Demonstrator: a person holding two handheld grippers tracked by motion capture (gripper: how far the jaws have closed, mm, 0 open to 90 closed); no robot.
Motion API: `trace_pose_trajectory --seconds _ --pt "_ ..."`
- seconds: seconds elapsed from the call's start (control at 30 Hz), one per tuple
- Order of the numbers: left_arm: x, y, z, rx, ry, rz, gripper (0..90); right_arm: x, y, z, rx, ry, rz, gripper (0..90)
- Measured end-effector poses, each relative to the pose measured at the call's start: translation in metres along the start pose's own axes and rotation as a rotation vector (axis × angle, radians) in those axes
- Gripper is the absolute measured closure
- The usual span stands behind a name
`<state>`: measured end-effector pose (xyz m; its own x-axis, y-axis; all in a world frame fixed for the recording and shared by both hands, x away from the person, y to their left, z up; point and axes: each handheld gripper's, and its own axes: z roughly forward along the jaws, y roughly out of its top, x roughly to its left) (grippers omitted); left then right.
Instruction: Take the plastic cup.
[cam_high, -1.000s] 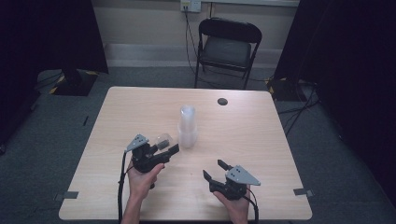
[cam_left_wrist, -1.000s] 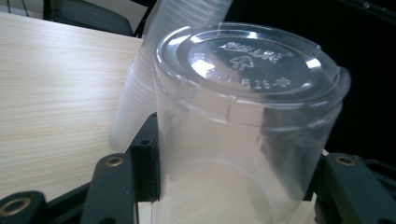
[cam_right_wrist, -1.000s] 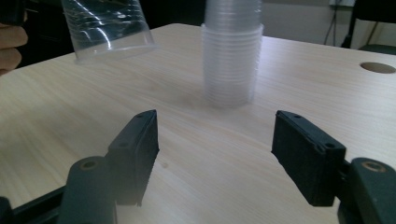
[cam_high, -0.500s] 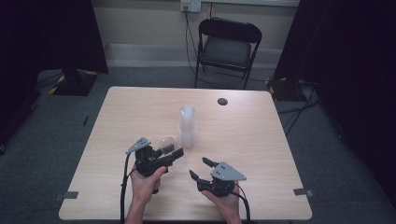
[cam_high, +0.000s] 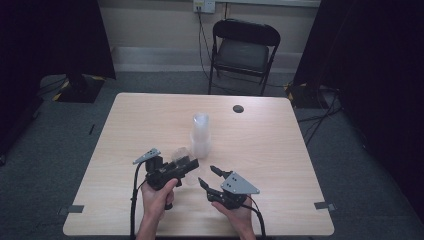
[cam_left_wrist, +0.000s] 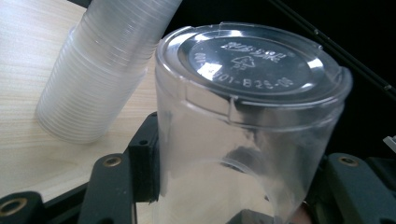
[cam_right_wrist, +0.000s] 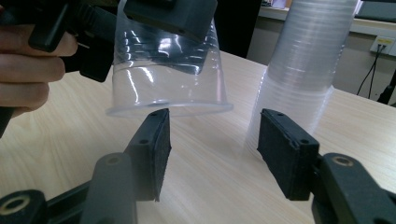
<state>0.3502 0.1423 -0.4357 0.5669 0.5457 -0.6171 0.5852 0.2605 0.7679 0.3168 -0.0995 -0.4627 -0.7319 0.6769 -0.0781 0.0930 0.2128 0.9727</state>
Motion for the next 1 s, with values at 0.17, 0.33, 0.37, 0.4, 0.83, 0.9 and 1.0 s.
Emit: trace_pose_trajectory --seconds 0.17,0.33,0.37,0.4,0.83,0.9,1.0 --pt "-0.003 0.000 0.001 0.007 -0.008 -0.002 42.4 0.002 0.001 0.002 -0.035 -0.006 -0.014 47.7" --pt "-0.001 0.000 0.003 0.014 -0.014 -0.026 41.6 0.004 0.002 0.002 -0.060 -0.002 -0.035 51.4" --pt "-0.001 0.001 0.003 0.016 -0.006 -0.027 41.5 0.004 0.002 0.003 -0.067 0.001 -0.044 51.9" --pt "-0.001 0.001 0.003 0.016 -0.005 -0.030 41.5 0.004 0.002 0.003 -0.073 0.001 -0.044 52.0" --pt "-0.013 0.003 0.008 0.046 -0.063 -0.055 42.0 0.002 0.005 0.010 -0.155 -0.007 -0.064 60.3" --pt "-0.015 0.003 0.008 0.039 -0.072 -0.067 42.1 0.002 0.004 0.012 -0.169 -0.009 -0.066 61.6" --pt "-0.017 0.004 0.008 0.049 -0.076 -0.058 42.1 0.001 0.004 0.012 -0.186 -0.017 -0.067 63.9"
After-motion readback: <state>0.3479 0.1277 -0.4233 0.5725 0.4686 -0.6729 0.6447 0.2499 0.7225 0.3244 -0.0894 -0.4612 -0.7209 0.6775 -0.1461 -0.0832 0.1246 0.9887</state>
